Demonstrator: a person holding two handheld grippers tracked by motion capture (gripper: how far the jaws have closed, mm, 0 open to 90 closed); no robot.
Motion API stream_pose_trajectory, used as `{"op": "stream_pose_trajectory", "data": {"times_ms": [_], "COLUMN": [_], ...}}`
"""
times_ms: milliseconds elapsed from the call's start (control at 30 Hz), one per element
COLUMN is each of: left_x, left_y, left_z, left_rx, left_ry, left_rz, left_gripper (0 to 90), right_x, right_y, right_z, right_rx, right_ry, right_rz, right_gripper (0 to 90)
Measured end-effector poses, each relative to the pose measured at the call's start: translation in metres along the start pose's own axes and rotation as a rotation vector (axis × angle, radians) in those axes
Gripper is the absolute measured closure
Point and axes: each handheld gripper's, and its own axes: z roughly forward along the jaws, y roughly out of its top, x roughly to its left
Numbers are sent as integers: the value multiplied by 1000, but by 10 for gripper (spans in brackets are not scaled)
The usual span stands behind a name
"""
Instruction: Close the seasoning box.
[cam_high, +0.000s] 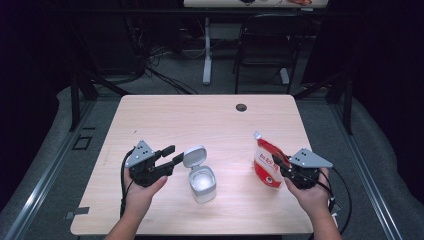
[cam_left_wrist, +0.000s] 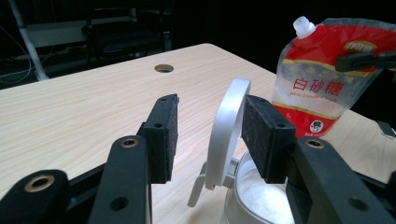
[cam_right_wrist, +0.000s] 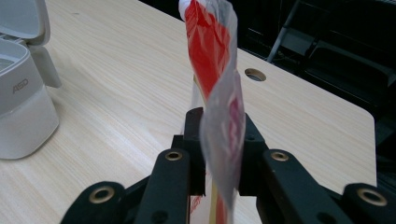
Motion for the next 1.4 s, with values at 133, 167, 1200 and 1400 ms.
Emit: {"op": "stream_pose_trajectory", "data": {"times_ms": [133,167,1200,1400], "left_x": [3,5,14,9], "left_y": [1,2,-7,-9], "left_z": [-1,-1,17,20], "left_rx": [-15,-13,35,42], "left_ry": [5,6,9,-3], "left_rz": [-12,-11,-6,1], "left_gripper": [589,599,900,900], "right_x": [1,1,12,14], "right_y": [-1,-2,-22,-25], "right_z": [-1,-1,-23,-24], "right_rx": [-1,2,24,37], "right_ry": [-5,-6,-21,-27], "right_rz": [11,11,47,49], "right_gripper": [736,722,546,539]}}
